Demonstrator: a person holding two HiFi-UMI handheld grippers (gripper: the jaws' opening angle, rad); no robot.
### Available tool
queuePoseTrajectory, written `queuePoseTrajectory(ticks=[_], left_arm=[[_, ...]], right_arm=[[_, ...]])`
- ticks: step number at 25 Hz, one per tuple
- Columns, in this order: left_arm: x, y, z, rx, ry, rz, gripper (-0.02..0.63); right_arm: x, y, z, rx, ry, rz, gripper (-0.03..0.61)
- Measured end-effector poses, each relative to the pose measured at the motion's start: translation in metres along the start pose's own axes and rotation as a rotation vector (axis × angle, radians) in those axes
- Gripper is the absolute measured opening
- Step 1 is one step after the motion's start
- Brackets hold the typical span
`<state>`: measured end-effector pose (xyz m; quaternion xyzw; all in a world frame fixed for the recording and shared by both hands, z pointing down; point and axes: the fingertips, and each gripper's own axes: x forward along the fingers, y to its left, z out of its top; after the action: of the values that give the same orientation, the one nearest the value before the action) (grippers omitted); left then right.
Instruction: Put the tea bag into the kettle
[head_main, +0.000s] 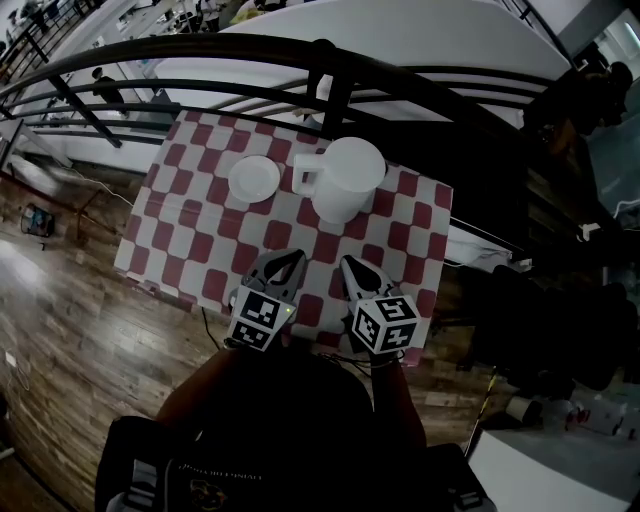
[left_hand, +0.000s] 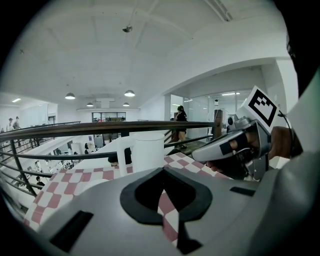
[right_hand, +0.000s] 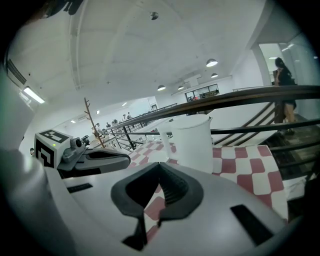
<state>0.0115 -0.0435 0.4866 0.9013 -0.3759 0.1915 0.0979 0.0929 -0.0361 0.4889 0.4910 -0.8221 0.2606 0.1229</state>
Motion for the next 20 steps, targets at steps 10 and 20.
queuePoseTrajectory(ticks=[10,20], left_arm=[[-0.006,0.003,-0.018,-0.082,0.031,-0.014,0.003],[-0.020,-0.004,-0.044,-0.090,0.133,-0.022,0.005]], right_arm=[[0.003,0.011,-0.009,-0.005,0.012,0.024,0.011],[-0.010,0.024,-0.015,0.009,-0.024,0.058,0.011]])
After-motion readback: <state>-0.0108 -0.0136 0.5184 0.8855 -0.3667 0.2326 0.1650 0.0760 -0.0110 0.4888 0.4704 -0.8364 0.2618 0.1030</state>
